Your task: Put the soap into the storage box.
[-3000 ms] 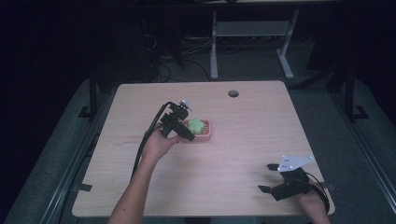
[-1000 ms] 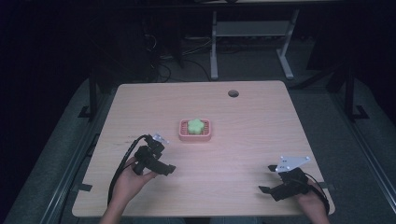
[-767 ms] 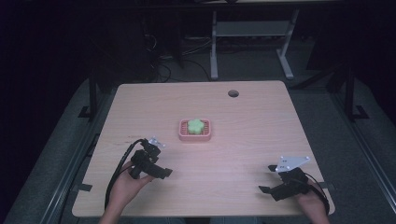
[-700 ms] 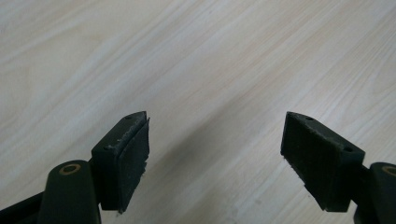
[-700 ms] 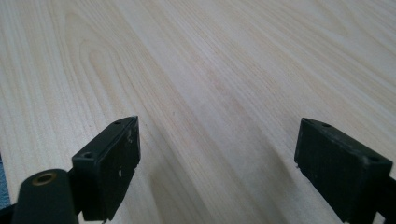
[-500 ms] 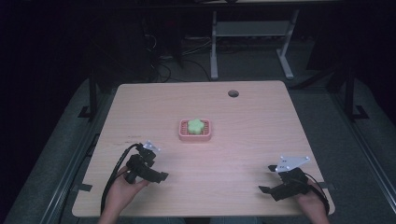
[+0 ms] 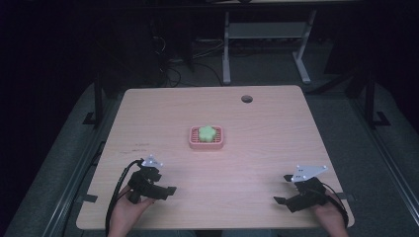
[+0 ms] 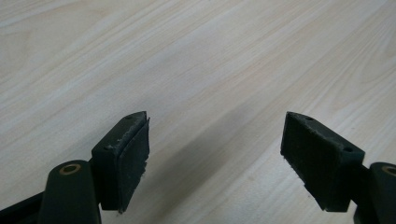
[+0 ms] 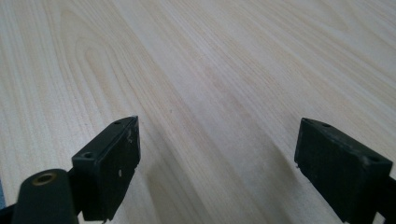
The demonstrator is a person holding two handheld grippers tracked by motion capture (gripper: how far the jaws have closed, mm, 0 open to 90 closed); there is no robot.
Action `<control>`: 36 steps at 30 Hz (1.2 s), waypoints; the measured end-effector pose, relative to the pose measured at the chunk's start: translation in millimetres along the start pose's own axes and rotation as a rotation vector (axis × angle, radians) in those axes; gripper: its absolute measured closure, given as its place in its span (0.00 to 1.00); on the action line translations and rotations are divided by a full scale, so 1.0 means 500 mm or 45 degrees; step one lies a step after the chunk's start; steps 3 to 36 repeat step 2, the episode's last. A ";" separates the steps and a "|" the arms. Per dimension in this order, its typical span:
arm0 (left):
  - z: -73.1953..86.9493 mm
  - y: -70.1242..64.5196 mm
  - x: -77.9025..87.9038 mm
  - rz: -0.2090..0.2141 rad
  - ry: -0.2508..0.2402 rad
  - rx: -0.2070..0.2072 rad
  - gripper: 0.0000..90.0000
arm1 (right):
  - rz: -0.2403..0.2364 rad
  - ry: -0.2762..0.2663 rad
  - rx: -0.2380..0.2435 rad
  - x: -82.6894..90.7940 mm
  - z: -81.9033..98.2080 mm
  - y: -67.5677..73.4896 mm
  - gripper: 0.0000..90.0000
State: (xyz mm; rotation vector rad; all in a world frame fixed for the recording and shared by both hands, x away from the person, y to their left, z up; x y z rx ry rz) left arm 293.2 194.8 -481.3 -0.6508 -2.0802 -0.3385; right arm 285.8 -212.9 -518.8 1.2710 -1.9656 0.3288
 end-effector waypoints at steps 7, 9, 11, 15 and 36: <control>0.006 -0.002 0.007 0.012 -0.028 0.020 0.26 | 0.000 -0.002 0.005 0.000 -0.002 -0.001 0.15; 0.006 -0.002 0.007 0.012 -0.028 0.020 0.26 | 0.000 -0.002 0.005 0.000 -0.002 -0.001 0.15; 0.006 -0.002 0.007 0.012 -0.028 0.020 0.26 | 0.000 -0.002 0.005 0.000 -0.002 -0.001 0.15; 0.006 -0.002 0.007 0.012 -0.028 0.020 0.26 | 0.000 -0.002 0.005 0.000 -0.002 -0.001 0.15; 0.006 -0.002 0.007 0.012 -0.028 0.020 0.26 | 0.000 -0.002 0.005 0.000 -0.002 -0.001 0.15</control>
Point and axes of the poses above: each handheld gripper's, and its own axes: x roughly backward along the jaws, z roughly out of its underside, y roughly to its left, the point moved 7 cm from there along -x, roughly forward along the jaws, and after that the axes turned 10 degrees about -z, right-handed, at the moved point
